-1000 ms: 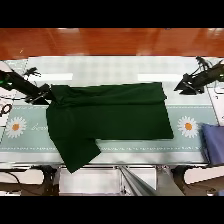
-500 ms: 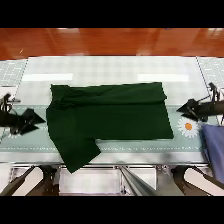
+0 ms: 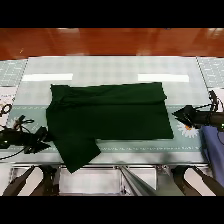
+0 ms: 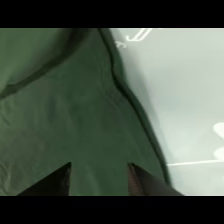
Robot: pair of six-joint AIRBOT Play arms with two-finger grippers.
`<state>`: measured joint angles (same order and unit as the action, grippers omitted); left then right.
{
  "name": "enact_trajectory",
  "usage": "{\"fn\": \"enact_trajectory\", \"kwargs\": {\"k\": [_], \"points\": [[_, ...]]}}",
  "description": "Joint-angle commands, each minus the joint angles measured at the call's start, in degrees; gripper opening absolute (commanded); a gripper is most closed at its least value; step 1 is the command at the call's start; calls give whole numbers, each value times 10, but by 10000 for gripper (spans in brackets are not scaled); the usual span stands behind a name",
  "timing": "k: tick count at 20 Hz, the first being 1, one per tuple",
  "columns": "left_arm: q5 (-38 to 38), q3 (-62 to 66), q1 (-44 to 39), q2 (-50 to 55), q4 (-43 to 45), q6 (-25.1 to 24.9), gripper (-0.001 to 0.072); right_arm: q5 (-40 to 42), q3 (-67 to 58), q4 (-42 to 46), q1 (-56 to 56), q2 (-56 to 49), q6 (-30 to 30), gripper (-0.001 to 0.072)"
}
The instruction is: Fold the shirts.
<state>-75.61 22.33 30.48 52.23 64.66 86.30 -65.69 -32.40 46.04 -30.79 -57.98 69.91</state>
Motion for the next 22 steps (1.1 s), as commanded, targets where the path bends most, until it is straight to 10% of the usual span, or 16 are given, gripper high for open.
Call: {"fn": "enact_trajectory", "kwargs": {"k": [1,5,6,7,8,12,22], "points": [[38,-13,-79,13,-6,18,506,0,4,-12,-1,4,-3,411],[82,-27,-166,61,-28,24,495,2,3,-14,-1,4,-3,411],[87,-27,-179,68,-41,7,353,8,1,-8,-1,4,-3,411],[92,-26,-184,70,-46,-4,63,14,-3,1,-2,4,-1,411],[95,-24,-183,70,-47,-3,23,14,-5,11,-7,4,5,411],[90,-17,-183,69,-47,-7,23,-4,-2,214,-45,4,168,411],[90,-18,-183,69,-48,-7,23,-113,7,156,-14,-123,100,409]]}}
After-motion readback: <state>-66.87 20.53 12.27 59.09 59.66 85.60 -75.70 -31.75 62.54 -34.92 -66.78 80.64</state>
